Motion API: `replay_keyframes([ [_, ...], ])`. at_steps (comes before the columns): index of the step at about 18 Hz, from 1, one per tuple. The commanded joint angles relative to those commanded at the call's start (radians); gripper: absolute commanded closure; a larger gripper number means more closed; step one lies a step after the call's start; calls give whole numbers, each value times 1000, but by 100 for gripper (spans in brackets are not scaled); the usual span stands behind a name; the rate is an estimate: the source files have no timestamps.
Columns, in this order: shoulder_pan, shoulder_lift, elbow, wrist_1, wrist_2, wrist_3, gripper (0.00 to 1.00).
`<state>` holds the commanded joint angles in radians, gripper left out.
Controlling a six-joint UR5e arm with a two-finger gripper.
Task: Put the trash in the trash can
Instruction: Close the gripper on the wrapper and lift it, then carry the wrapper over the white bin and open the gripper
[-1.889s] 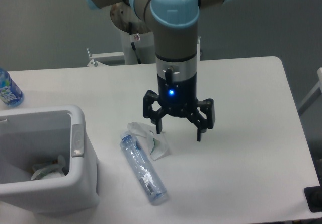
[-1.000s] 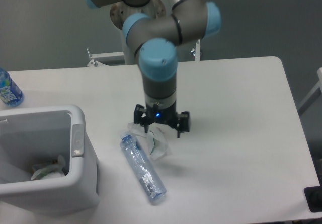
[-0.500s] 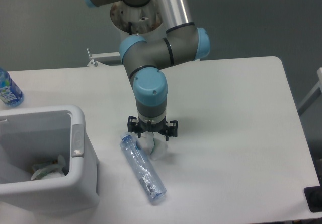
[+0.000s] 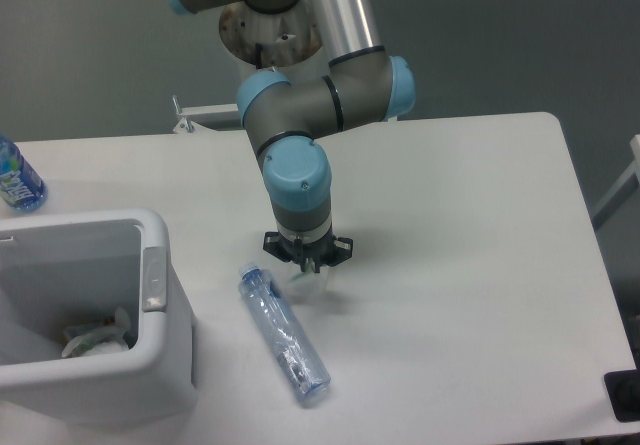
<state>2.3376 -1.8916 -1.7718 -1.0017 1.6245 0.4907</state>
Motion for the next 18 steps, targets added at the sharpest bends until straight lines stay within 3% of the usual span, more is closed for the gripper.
replay_keyframes([
  [3, 32, 69, 40, -8, -14, 45, 100],
  [5, 52, 97, 99, -8, -70, 40, 100],
  [7, 107, 126, 182, -6, -209, 23, 100],
  [10, 170, 134, 299, 3, -510, -122, 100],
  [13, 175, 123, 406, 3, -665, -268, 100],
  [18, 103, 121, 411, 40, -847, -308, 100],
])
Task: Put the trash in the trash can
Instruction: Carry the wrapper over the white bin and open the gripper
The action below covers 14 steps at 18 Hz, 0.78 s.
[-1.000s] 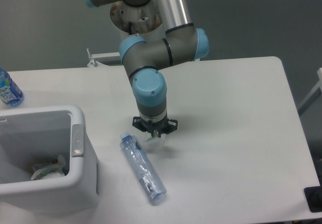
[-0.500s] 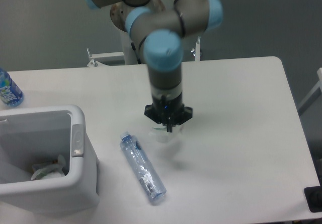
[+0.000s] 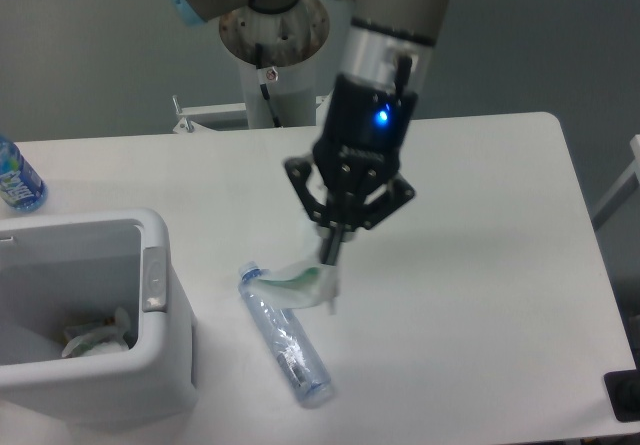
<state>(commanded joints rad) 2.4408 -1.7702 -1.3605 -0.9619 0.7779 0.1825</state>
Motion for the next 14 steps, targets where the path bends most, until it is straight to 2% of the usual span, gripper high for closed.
replay_keyframes([
  [5, -150, -26, -9, 0, -2, -17, 100],
  [8, -201, -41, -29, 2, 0, -32, 100],
  [9, -216, -52, -31, 11, 0, -32, 90],
  [10, -233, -55, -31, 23, 0, -32, 85],
  [11, -236, -58, -31, 32, 1, -31, 71],
  [12, -236, -61, -31, 35, 3, -25, 34],
  [13, -236, -63, -29, 43, 4, -23, 2],
  [14, -236, -63, -29, 46, 7, -26, 0],
])
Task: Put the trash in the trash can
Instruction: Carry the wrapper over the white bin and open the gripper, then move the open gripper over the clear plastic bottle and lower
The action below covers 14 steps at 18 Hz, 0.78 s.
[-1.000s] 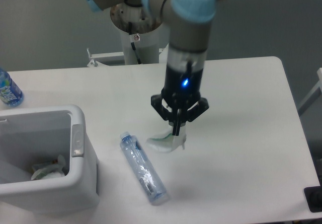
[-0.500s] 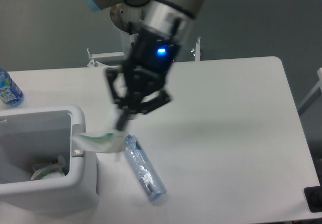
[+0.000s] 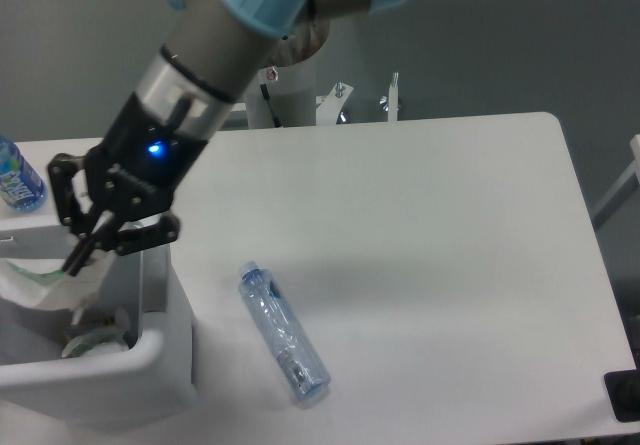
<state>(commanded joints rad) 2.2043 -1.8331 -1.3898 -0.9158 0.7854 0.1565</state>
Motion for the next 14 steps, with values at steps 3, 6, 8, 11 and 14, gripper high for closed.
replay_keyframes([
  [3, 5, 2, 3, 0, 0, -5, 0],
  [6, 52, 5, -2, -2, 2, -14, 0],
  [8, 83, 6, -2, -2, 47, -38, 0],
  [11, 121, 2, -8, -2, 149, -51, 0],
  [14, 155, -26, -17, -5, 241, -98, 0],
])
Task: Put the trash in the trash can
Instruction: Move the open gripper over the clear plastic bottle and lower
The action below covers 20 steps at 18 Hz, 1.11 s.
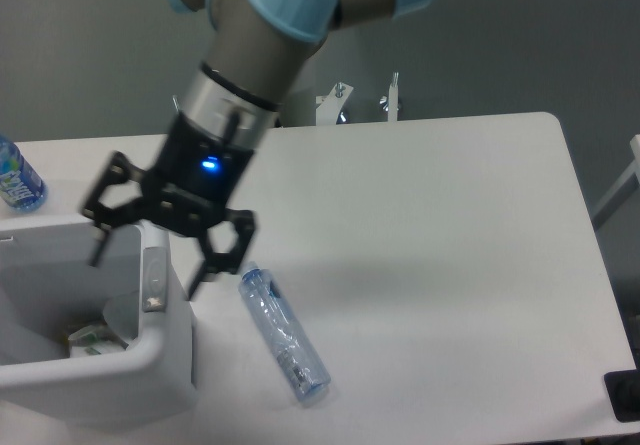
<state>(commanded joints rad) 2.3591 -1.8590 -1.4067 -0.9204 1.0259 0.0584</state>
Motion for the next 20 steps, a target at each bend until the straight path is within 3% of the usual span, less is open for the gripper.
replay_keyframes([
  [4, 6, -83, 0, -3, 179, 6, 0],
  [8, 5, -155, -12, 3, 281, -5, 0],
  [16, -15, -328, -14, 15, 338, -6, 0],
  [20, -46, -359, -12, 15, 382, -5, 0],
])
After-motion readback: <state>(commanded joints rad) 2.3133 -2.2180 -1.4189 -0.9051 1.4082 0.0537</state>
